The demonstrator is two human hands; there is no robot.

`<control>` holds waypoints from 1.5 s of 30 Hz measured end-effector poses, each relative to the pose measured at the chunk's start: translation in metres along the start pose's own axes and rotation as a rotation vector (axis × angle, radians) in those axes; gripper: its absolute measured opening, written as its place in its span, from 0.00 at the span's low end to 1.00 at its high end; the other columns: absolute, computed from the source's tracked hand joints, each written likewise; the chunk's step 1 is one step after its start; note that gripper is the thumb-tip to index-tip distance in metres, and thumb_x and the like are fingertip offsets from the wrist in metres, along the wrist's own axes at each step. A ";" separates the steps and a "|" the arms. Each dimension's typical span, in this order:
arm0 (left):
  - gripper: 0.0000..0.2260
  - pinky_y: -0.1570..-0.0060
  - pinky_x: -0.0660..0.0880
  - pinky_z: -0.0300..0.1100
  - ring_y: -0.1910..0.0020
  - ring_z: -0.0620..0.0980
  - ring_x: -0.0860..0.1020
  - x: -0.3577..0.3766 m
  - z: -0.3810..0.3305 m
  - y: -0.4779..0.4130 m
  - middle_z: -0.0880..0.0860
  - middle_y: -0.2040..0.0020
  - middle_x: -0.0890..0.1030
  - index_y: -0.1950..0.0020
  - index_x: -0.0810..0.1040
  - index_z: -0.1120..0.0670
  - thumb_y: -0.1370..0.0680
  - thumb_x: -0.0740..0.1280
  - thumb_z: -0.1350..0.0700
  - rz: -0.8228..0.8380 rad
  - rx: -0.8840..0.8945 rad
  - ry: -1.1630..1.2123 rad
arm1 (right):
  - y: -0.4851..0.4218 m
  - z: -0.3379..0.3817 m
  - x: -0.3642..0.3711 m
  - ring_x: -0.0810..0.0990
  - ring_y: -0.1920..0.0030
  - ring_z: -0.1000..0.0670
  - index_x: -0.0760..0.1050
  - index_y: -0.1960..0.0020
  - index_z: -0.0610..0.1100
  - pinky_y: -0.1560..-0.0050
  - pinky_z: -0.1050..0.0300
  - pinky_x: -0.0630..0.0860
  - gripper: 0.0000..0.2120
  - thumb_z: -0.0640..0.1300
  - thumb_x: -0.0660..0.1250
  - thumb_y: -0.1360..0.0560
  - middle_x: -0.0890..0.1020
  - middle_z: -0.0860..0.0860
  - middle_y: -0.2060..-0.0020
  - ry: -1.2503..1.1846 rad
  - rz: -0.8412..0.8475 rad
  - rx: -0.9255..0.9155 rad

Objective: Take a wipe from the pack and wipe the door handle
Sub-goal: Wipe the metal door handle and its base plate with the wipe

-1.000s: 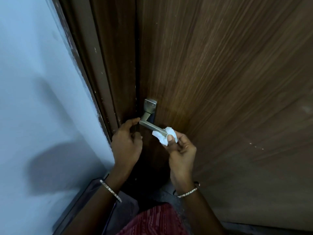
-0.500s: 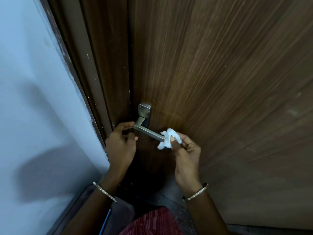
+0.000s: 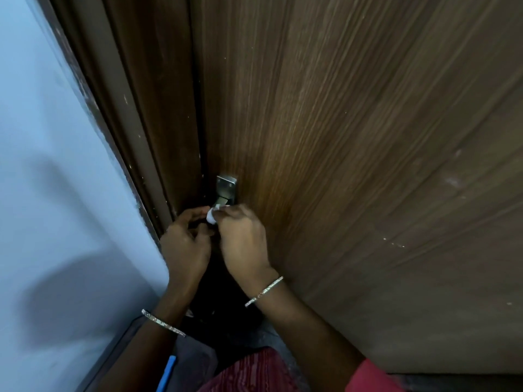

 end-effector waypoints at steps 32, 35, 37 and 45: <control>0.17 0.55 0.78 0.39 0.59 0.42 0.84 0.002 -0.009 0.004 0.44 0.60 0.85 0.42 0.83 0.48 0.25 0.62 0.63 -0.014 -0.097 -0.028 | 0.060 -0.078 -0.001 0.86 0.50 0.51 0.85 0.47 0.41 0.45 0.54 0.82 0.09 0.35 0.73 0.26 0.88 0.45 0.50 -1.214 -0.237 0.748; 0.17 0.53 0.78 0.39 0.60 0.39 0.83 0.002 -0.011 0.004 0.46 0.60 0.86 0.42 0.83 0.47 0.25 0.63 0.63 -0.035 -0.110 -0.034 | 0.056 -0.070 0.013 0.87 0.53 0.46 0.80 0.45 0.31 0.48 0.52 0.83 0.09 0.31 0.65 0.22 0.86 0.36 0.48 -1.974 -0.108 1.094; 0.17 0.52 0.78 0.39 0.60 0.40 0.83 0.002 -0.012 0.004 0.47 0.59 0.86 0.42 0.83 0.48 0.25 0.63 0.63 -0.034 -0.106 -0.037 | 0.053 -0.065 0.013 0.88 0.55 0.44 0.79 0.47 0.29 0.47 0.48 0.82 0.09 0.29 0.63 0.24 0.86 0.35 0.51 -2.202 -0.053 1.191; 0.18 0.50 0.78 0.43 0.54 0.54 0.83 0.001 -0.019 0.006 0.51 0.48 0.86 0.41 0.83 0.48 0.25 0.63 0.64 -0.043 -0.057 -0.132 | 0.027 -0.058 0.027 0.87 0.54 0.36 0.77 0.45 0.24 0.49 0.44 0.82 0.16 0.31 0.63 0.30 0.84 0.31 0.51 -2.396 0.092 1.282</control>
Point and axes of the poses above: each hand's wrist, its own y-axis away from the middle knuckle, its own x-axis out of the palm, z = x × y, the point moved 3 cm from there along -y, towards the middle knuckle
